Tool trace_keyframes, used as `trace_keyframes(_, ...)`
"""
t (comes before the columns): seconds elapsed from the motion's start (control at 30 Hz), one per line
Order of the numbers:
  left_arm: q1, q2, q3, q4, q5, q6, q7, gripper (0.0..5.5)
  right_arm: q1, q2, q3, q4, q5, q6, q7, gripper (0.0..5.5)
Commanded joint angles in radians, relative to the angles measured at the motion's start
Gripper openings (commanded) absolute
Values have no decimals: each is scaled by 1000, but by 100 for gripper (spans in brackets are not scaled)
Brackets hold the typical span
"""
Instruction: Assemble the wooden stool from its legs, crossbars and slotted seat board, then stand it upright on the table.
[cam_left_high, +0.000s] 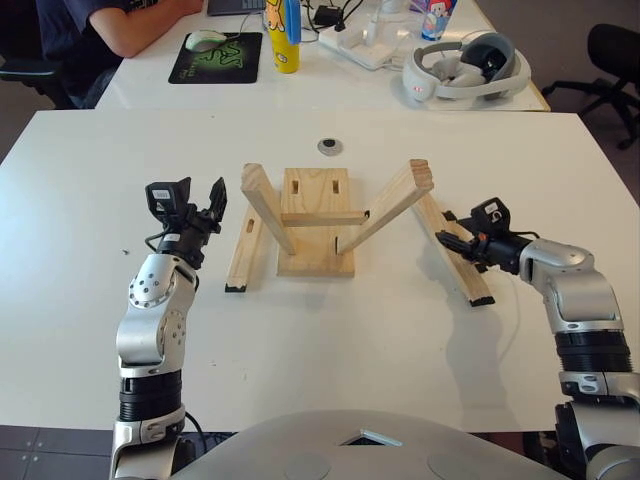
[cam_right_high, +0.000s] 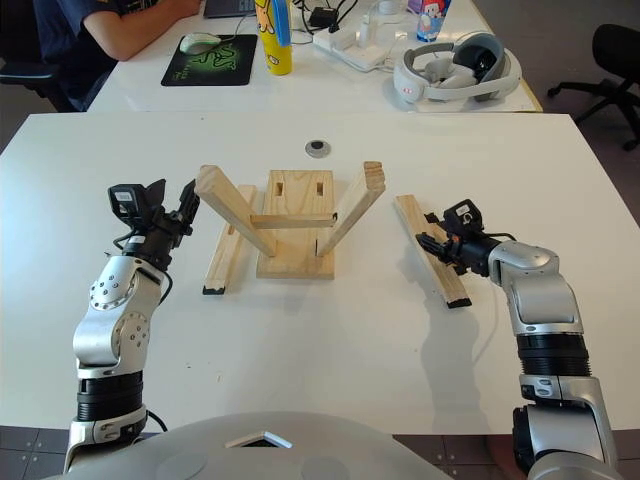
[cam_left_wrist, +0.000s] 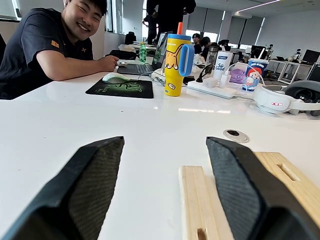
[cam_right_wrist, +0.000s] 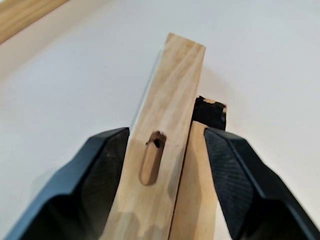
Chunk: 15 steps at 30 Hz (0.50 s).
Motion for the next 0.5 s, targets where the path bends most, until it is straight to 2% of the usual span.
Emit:
trace_keyframes(0.03,14,-8,3,-22,12,2,6,305,-7,-22,11,-25,9,16,30,277)
trace_keyframes(0.33,22,-24,-6,-20,25,-3,0,305,-69,-82,41,49,-45,-64,68,277)
trace_keyframes(0.5,19,-21,-9,-16,29,-2,-9,305,-43,-86,47,18,-28,-36,104,277)
